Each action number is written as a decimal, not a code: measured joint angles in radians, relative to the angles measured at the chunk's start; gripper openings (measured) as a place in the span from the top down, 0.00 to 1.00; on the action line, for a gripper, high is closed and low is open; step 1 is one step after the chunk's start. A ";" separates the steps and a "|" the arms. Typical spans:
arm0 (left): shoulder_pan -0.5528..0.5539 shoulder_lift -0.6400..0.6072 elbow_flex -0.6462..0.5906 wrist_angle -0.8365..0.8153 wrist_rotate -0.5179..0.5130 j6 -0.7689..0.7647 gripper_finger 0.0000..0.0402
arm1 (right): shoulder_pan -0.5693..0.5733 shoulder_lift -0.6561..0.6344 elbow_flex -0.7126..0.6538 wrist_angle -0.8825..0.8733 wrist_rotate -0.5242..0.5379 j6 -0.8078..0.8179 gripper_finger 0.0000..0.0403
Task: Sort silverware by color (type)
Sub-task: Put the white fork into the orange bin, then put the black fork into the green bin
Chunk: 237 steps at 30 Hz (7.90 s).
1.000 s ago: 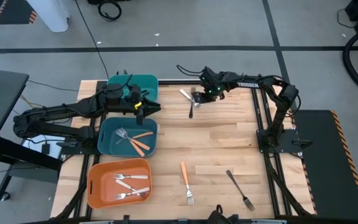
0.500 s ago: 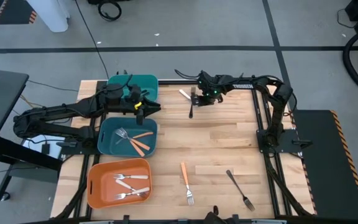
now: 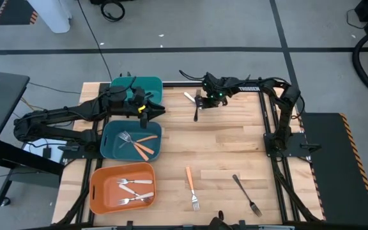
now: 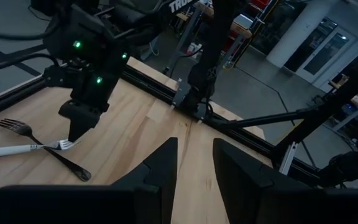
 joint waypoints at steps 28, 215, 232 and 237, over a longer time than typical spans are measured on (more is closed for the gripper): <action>0.000 0.000 0.000 -0.002 0.000 -0.002 0.72 | 0.004 0.040 -0.001 -0.020 -0.175 -0.123 0.97; -0.501 0.202 0.177 -0.502 -0.332 0.168 0.72 | 1.251 -0.453 -0.055 -0.597 0.137 0.774 0.71; -0.501 0.202 0.177 -0.464 -0.332 0.149 0.72 | 1.403 -0.453 -0.439 -0.076 0.090 1.107 0.70; -0.501 0.202 0.177 -0.463 -0.332 0.148 0.72 | 1.437 -0.453 -0.474 -0.050 0.085 1.140 0.70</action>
